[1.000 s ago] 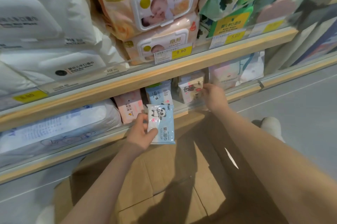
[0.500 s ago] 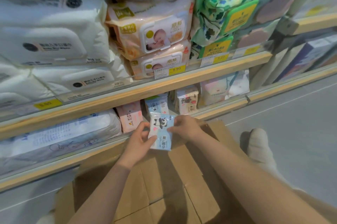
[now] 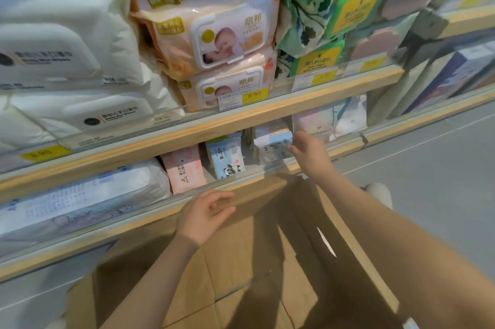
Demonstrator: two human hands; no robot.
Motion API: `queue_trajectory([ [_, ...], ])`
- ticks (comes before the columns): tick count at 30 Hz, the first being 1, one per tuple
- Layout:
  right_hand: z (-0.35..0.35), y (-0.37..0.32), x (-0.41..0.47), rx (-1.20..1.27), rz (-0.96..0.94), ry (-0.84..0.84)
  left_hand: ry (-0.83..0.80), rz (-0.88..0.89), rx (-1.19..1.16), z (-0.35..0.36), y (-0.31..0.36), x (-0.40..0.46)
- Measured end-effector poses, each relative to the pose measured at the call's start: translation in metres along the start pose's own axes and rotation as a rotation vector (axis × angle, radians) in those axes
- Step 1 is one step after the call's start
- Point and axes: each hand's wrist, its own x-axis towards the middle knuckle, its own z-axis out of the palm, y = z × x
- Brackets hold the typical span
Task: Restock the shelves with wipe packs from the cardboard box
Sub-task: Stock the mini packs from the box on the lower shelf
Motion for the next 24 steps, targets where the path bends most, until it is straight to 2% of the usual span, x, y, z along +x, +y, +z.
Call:
queue_trajectory([
  [4, 0.011, 0.000, 0.014, 0.004, 0.028, 0.030, 0.015, -0.002, 0.056, 0.002, 0.002, 0.002],
  [9, 0.021, 0.006, 0.019, 0.015, 0.086, 0.057, 0.046, -0.004, 0.000, 0.005, 0.013, 0.007],
  [14, 0.019, 0.018, 0.020, -0.038, 0.126, -0.049, 0.073, -0.001, -0.005, 0.019, 0.032, 0.026],
  [18, 0.023, 0.020, 0.023, 0.025, 0.100, -0.082, 0.074, 0.020, 0.021, 0.037, 0.056, 0.064],
  [24, 0.034, 0.022, 0.032, 0.042, 0.078, -0.135, 0.021, -0.155, 0.024, 0.072, 0.078, 0.116],
])
